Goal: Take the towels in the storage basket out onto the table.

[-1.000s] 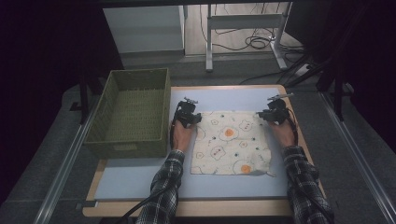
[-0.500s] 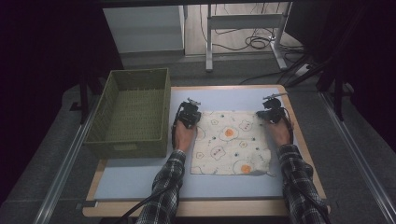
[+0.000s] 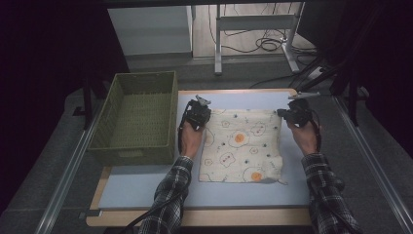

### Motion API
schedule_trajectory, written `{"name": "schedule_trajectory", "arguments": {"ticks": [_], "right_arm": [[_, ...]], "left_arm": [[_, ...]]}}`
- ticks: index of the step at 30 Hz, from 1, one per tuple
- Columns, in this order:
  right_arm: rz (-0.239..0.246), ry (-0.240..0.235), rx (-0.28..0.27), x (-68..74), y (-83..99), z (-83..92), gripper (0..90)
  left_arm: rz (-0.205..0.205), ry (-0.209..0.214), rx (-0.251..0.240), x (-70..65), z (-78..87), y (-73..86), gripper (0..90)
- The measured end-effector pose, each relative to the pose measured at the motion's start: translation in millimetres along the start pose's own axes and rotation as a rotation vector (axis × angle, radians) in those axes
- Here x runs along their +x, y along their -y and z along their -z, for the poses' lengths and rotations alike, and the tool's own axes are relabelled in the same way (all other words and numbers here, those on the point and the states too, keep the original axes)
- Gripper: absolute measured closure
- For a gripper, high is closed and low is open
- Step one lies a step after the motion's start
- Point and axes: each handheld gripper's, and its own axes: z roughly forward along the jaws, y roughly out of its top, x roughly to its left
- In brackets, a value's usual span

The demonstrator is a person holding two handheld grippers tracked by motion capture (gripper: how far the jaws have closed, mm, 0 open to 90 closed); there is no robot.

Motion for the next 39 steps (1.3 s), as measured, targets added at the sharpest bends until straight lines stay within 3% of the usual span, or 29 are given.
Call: {"name": "schedule_trajectory", "arguments": {"ticks": [7,14,20,21,26,30,39], "right_arm": [[0.029,-0.032,-0.005,9.2,-0.4,19.6,88.5],[0.067,-0.07,0.018,25.6,21.0,33.8,88.4],[0.067,-0.108,0.016,33.4,42.2,50.1,88.4],[0.062,-0.116,0.015,35.2,46.0,53.0,88.4],[0.093,-0.132,0.027,46.6,64.5,66.3,88.4],[0.101,-0.145,0.017,52.4,75.8,77.9,88.4],[0.131,-0.172,-0.002,66.4,94.0,103.8,88.4]], "left_arm": [[-0.028,0.024,0.009,-9.1,16.1,0.2,87.8],[-0.056,0.042,0.051,-20.8,30.9,21.2,87.7],[-0.063,0.079,0.048,-32.0,44.4,38.9,87.4],[-0.069,0.113,0.032,-35.5,49.2,44.9,87.4],[-0.069,0.149,0.01,-41.3,60.1,55.4,87.3],[-0.08,0.157,-0.011,-47.2,73.5,64.9,87.4],[-0.064,0.183,-0.05,-51.3,93.7,94.4,87.4]]}}
